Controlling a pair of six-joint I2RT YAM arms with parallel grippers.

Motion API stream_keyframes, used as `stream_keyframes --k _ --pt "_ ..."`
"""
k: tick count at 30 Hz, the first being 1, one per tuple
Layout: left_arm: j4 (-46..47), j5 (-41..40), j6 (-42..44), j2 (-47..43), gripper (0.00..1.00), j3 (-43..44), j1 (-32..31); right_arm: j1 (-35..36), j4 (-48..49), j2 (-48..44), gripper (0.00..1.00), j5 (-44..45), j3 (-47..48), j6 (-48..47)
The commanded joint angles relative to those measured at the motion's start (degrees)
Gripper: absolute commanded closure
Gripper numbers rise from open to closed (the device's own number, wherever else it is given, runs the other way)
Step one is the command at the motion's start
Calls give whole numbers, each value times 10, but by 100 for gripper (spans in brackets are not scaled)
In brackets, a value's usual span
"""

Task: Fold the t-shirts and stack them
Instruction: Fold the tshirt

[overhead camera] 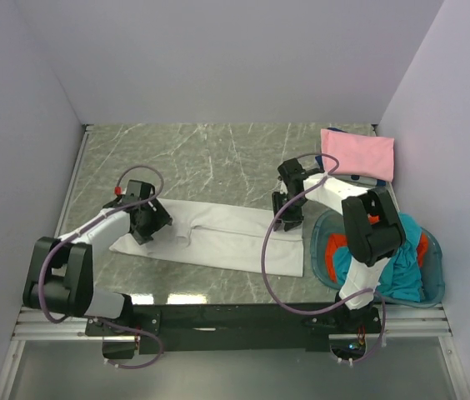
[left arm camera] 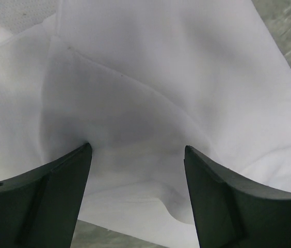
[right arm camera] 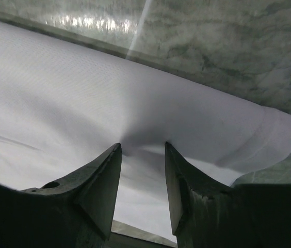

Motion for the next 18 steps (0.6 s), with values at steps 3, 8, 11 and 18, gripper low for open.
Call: stream_keyframes --k 3,8,11,18 --pt "30 -19 66 97 21 57 4 13 -7 8 54 -3 -29 7" --pt "26 -20 105 190 21 150 8 22 -14 -3 54 -3 -47 22" --pt "15 -19 129 247 21 214 8 27 -16 -17 54 -5 -60 35" --pt "4 5 181 359 22 347 6 52 -12 -56 54 -14 -99 66"
